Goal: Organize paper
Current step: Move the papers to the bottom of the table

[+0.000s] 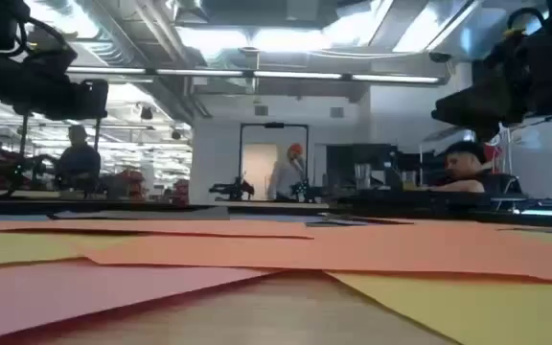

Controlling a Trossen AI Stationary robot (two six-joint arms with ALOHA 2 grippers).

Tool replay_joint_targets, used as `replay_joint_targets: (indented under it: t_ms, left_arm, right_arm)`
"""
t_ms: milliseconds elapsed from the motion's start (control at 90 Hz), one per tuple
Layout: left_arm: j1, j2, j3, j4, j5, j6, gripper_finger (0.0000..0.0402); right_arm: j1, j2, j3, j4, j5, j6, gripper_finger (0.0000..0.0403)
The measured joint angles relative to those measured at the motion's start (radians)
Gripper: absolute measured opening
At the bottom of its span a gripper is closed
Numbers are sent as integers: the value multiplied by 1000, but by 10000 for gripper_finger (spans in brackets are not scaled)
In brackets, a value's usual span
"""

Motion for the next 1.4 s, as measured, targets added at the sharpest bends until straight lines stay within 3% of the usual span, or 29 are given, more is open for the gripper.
replay_joint_targets:
  t_ms: [111,300,544,767,944,1089,1200,1278,1400]
  left_arm:
    - [0,0,0,3,1,-16,0]
    - [0,0,-2,36,23,-220,0]
    - [0,0,-2,74,302,-176,0]
    - [0,6,-6,356,508,-14,0]
    - [5,44,0,420,598,61,0]
    - [28,182,68,386,730,-44,0]
    - [42,374,149,349,828,-108,0]
    - [44,530,220,304,841,-124,0]
    - [44,772,342,185,840,-141,0]
  right_arm:
    - [0,0,0,0,2,-4,133]
    - [0,0,0,55,72,-27,133]
    - [0,150,22,76,157,73,133]
    - [-4,422,268,69,300,-30,133]
    - [-78,717,604,-160,309,-104,133]
    - [-154,959,854,-366,215,-135,133]
    - [-188,1116,983,-395,105,-141,133]
    - [-193,1208,1049,-401,67,-153,133]
    - [-188,1318,1130,-477,100,-161,133]
